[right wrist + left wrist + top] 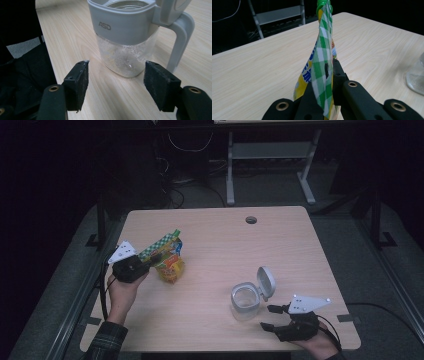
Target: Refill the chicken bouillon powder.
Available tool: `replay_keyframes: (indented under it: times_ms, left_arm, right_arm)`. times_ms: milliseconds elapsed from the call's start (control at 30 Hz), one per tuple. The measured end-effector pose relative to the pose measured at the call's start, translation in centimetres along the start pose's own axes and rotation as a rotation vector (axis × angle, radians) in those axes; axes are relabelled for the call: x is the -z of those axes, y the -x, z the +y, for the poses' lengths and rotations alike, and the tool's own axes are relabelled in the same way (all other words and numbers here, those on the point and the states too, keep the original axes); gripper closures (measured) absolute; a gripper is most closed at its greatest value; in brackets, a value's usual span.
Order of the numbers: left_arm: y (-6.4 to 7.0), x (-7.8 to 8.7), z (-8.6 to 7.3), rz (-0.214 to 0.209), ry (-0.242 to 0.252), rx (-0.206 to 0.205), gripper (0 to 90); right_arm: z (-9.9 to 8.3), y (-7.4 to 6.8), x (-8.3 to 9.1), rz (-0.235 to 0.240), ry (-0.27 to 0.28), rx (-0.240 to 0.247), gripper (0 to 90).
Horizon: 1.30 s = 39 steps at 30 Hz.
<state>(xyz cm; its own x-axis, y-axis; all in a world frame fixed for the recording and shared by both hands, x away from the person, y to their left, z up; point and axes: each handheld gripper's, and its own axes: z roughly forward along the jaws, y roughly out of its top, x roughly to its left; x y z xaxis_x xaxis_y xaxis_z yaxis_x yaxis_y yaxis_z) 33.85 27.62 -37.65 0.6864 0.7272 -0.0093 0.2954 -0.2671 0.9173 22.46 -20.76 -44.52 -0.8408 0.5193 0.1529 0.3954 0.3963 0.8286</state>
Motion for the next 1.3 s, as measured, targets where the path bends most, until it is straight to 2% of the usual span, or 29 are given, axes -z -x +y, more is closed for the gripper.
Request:
replay_keyframes:
  times_ms: [133,300,400,533,667,800,1033,1300]
  left_arm:
    - [0.1,-0.1,0.3,-0.009,-0.007,-0.02,90.0]
    - [0.1,0.3,0.5,-0.036,0.005,-0.015,90.0]
    - [0.4,0.6,0.7,-0.069,0.003,-0.014,90.0]
    - [0.9,1.0,1.1,-0.099,-0.011,-0.034,90.0]
    - [1.2,1.4,1.6,-0.148,-0.005,-0.057,90.0]
    - [1.5,1.8,2.1,-0.204,0.006,-0.079,90.0]
    - [1.7,2.0,2.8,-0.29,0.019,-0.078,90.0]
    - [2.5,2.2,3.9,-0.384,0.036,-0.098,90.0]
  right_arm:
    - [0.1,-0.3,-0.1,0.0,0.002,-0.004,36.6]
    - [0.1,-0.5,0.2,0.001,0.026,0.006,45.6]
    - [0.2,-0.8,0.4,-0.01,0.041,0.015,57.6]
    - [0.4,-1.3,0.5,-0.027,0.06,0.032,73.8]
    - [0.8,-2.0,0.7,-0.032,0.073,0.038,88.5]
    - [1.2,-2.8,0.5,-0.039,0.083,0.056,89.9]
    - [2.4,-3.6,-0.1,-0.041,0.115,0.057,89.9]
    - [4.5,-4.9,-1.3,-0.045,0.14,0.077,89.9]
